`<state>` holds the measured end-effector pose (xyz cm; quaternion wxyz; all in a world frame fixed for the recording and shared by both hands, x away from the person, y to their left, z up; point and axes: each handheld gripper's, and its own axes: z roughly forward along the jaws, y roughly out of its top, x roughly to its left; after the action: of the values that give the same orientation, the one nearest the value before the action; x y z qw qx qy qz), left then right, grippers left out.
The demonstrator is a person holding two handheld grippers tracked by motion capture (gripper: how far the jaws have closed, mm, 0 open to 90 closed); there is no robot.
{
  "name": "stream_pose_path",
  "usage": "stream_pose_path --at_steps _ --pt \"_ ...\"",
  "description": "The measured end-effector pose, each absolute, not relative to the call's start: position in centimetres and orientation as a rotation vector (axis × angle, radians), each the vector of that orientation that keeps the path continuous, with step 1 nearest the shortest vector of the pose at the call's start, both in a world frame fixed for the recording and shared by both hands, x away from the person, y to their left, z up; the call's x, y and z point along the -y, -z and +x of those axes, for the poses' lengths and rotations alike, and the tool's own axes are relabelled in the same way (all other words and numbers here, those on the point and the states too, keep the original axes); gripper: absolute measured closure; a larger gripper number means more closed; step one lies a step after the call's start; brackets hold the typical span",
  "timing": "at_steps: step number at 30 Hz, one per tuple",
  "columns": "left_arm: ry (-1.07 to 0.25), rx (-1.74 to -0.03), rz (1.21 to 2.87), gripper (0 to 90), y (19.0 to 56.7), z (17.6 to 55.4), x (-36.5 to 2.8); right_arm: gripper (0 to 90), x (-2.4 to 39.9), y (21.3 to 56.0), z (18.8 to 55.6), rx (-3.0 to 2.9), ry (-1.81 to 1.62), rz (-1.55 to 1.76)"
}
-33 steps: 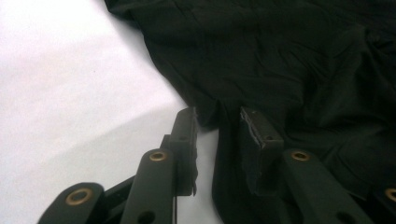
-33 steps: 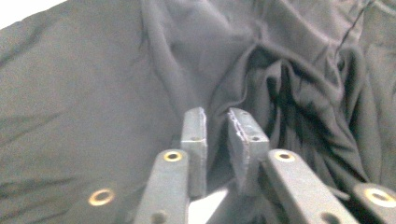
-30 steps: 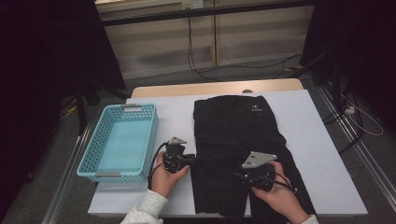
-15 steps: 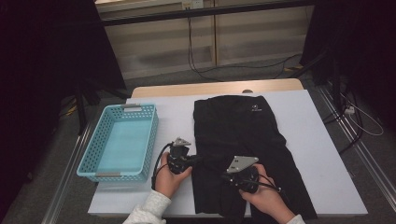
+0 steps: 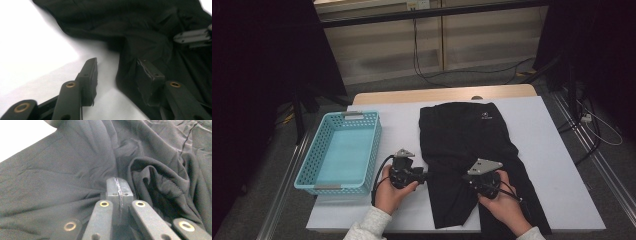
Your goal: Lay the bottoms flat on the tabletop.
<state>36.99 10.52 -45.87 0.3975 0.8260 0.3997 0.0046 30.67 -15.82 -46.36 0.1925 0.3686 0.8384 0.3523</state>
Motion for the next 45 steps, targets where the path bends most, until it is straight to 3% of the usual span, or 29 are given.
stream_pose_path --at_steps 3,7,10,15,24,28,31,36,45 --pt "-0.021 -0.995 2.093 60.3 46.0 36.9 -10.2 89.5 15.9 46.4 30.7 -2.351 -0.998 1.031" --pt "-0.034 -0.975 2.111 77.5 46.1 36.7 -9.6 89.4 15.9 46.4 30.7 -2.351 -1.002 1.035" --pt "0.039 -1.001 2.133 88.6 45.8 36.7 -9.6 87.6 16.0 46.4 30.7 -2.357 -1.017 1.028" --pt "0.09 -1.055 2.105 89.3 44.3 37.2 -11.4 81.0 16.1 46.2 30.5 -2.381 -1.051 1.025" --pt "0.07 -1.153 2.083 89.3 43.9 38.0 -13.8 70.3 15.5 45.8 29.8 -2.434 -1.042 0.985" --pt "0.081 -1.16 2.089 89.2 44.2 38.0 -13.8 67.2 15.3 45.3 29.5 -2.413 -1.093 0.971" --pt "0.077 -1.153 2.1 89.0 44.4 38.0 -13.4 58.9 14.2 44.9 29.2 -2.42 -1.129 0.927" --pt "0.067 -1.165 2.102 89.0 44.6 38.1 -13.5 52.4 11.9 45.5 28.9 -2.524 -1.185 0.863" --pt "0.053 -1.172 2.098 89.2 44.2 38.2 -13.8 54.3 12.9 46.1 28.4 -2.581 -1.103 0.857"
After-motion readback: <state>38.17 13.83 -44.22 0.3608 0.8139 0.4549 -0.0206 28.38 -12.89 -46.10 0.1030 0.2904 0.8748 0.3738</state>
